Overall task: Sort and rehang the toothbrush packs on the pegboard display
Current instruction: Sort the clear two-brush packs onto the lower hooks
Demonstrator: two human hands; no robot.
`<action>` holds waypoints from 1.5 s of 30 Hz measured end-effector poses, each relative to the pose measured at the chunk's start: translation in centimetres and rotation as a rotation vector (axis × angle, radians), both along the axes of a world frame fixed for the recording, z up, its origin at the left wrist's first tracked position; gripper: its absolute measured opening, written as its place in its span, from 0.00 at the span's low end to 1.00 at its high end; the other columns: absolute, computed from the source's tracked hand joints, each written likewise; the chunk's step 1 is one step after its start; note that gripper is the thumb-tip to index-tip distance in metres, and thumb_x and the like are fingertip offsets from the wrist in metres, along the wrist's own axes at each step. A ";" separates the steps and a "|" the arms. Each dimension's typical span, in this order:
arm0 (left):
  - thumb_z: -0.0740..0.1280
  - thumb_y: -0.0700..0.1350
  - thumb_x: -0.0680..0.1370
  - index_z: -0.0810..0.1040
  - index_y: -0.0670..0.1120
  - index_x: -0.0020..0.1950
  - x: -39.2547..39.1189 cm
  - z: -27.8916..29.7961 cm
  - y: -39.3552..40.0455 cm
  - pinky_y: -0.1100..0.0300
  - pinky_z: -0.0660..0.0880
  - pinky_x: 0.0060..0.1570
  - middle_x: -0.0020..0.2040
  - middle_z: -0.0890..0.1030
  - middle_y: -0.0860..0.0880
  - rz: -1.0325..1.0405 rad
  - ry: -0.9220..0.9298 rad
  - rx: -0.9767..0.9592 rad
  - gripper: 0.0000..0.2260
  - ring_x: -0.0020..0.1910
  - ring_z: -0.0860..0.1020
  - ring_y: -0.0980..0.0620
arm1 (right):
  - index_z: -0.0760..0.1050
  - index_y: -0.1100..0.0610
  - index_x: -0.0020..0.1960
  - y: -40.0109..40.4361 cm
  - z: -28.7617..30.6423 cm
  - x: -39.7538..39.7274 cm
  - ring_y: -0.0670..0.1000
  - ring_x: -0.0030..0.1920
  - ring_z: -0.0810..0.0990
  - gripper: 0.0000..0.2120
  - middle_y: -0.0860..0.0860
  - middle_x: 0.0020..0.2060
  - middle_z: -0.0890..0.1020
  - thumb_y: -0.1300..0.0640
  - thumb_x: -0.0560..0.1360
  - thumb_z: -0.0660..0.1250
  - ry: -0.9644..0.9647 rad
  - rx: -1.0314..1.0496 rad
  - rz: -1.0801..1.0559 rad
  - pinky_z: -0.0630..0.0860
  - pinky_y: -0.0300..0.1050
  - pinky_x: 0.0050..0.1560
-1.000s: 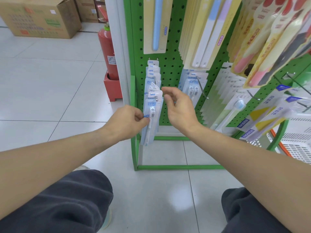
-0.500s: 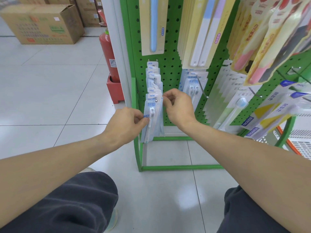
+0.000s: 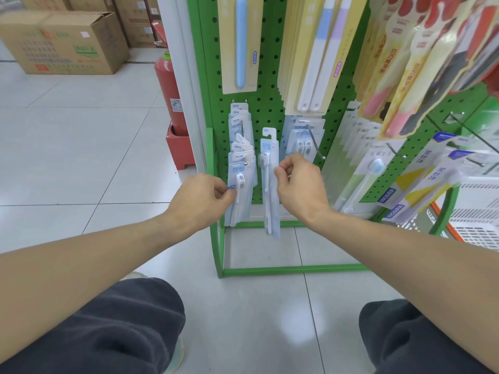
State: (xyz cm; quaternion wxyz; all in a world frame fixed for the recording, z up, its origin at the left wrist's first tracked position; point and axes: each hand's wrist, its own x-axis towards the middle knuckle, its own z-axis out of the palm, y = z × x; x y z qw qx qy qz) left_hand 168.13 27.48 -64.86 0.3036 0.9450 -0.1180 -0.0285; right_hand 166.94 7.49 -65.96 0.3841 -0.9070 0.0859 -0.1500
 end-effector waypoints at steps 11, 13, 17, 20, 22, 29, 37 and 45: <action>0.60 0.55 0.83 0.83 0.36 0.40 -0.2 0.2 -0.5 0.52 0.84 0.39 0.34 0.85 0.43 0.054 0.248 -0.051 0.25 0.31 0.85 0.46 | 0.71 0.55 0.51 -2.3 -0.3 -4.5 0.50 0.36 0.79 0.05 0.51 0.35 0.80 0.55 0.84 0.60 0.180 0.031 0.030 0.69 0.41 0.33; 0.58 0.48 0.84 0.83 0.37 0.42 -0.6 0.4 -1.1 0.52 0.84 0.38 0.35 0.86 0.42 0.071 0.363 -0.130 0.21 0.32 0.85 0.43 | 0.71 0.54 0.48 -2.5 -0.4 -5.0 0.50 0.38 0.80 0.06 0.50 0.34 0.81 0.54 0.84 0.61 0.184 0.007 0.054 0.69 0.41 0.34; 0.58 0.42 0.81 0.82 0.35 0.45 -1.5 1.0 -2.2 0.56 0.83 0.34 0.36 0.86 0.41 0.016 0.518 -0.109 0.16 0.35 0.86 0.41 | 0.72 0.52 0.46 -3.2 -0.5 -5.4 0.50 0.40 0.85 0.07 0.52 0.33 0.84 0.54 0.83 0.63 0.192 0.047 0.075 0.76 0.43 0.41; 0.60 0.40 0.81 0.82 0.37 0.48 -2.3 0.8 -2.8 0.56 0.82 0.33 0.39 0.86 0.42 -0.102 0.597 -0.100 0.12 0.35 0.86 0.42 | 0.73 0.54 0.46 -3.6 -0.5 -5.7 0.49 0.38 0.85 0.07 0.52 0.33 0.86 0.54 0.82 0.64 0.215 0.130 0.149 0.81 0.53 0.47; 0.61 0.40 0.82 0.80 0.41 0.53 -3.1 0.3 -3.2 0.56 0.81 0.32 0.41 0.87 0.44 -0.203 0.600 -0.112 0.08 0.34 0.85 0.43 | 0.74 0.57 0.47 -3.7 -0.4 -6.3 0.48 0.34 0.84 0.06 0.53 0.33 0.85 0.56 0.82 0.65 0.230 0.179 0.234 0.82 0.55 0.47; 0.61 0.36 0.82 0.75 0.39 0.56 -4.7 -0.3 -4.6 0.46 0.82 0.43 0.46 0.85 0.40 -0.195 0.615 -0.488 0.06 0.42 0.85 0.40 | 0.73 0.61 0.48 -4.7 -1.0 -7.7 0.50 0.31 0.81 0.06 0.51 0.30 0.82 0.60 0.82 0.66 0.337 0.331 0.366 0.81 0.52 0.39; 0.61 0.46 0.85 0.74 0.31 0.54 -4.6 -0.8 -5.6 0.48 0.82 0.36 0.41 0.85 0.37 -0.179 0.476 -0.501 0.16 0.31 0.83 0.44 | 0.72 0.64 0.53 -5.6 -0.2 -7.8 0.53 0.35 0.84 0.07 0.53 0.34 0.83 0.60 0.82 0.66 0.491 0.368 0.462 0.83 0.56 0.43; 0.62 0.46 0.85 0.74 0.39 0.46 -5.5 -1.1 -6.0 0.55 0.80 0.32 0.35 0.84 0.40 -0.359 0.549 -0.384 0.13 0.30 0.84 0.45 | 0.75 0.58 0.48 -4.8 1.2 -6.8 0.58 0.28 0.80 0.12 0.60 0.35 0.80 0.50 0.84 0.63 0.350 0.307 0.425 0.79 0.51 0.29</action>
